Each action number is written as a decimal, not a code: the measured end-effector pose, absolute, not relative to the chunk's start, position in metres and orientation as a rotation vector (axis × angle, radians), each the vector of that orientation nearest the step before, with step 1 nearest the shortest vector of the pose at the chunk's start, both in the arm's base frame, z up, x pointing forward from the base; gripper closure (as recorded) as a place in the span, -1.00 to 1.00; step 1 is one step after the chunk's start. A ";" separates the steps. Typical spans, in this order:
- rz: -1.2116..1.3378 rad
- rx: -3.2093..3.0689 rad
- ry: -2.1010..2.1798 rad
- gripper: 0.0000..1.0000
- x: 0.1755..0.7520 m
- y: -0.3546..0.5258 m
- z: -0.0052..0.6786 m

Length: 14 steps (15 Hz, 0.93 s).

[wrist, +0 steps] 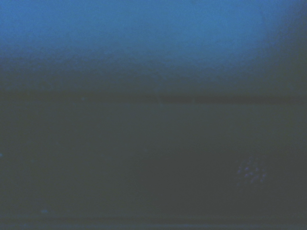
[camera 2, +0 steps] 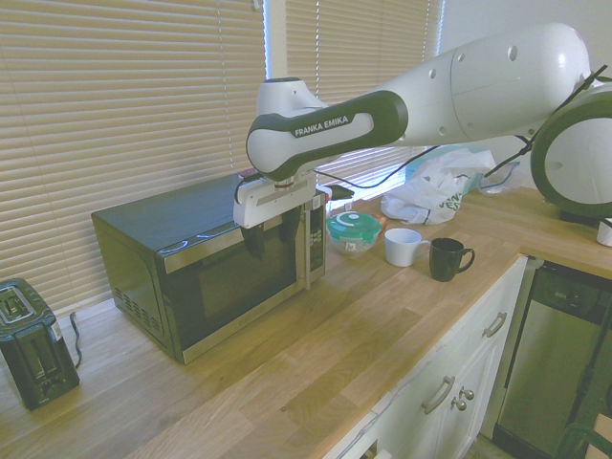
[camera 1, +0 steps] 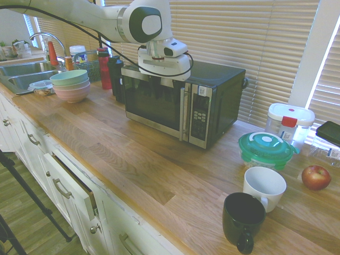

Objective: Close the microwave

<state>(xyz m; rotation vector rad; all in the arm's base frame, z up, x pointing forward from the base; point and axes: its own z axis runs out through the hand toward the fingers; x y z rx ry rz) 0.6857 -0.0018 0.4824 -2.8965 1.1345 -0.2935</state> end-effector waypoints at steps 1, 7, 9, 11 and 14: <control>-0.295 -2.901 1.125 -1.00 0.686 0.002 0.480; -0.338 -2.925 1.034 -1.00 0.649 0.031 0.446; -0.342 -2.930 1.021 -1.00 0.628 0.032 0.436; -0.343 -2.934 1.008 -1.00 0.605 0.033 0.425; -0.352 -2.941 0.987 -1.00 0.573 0.033 0.407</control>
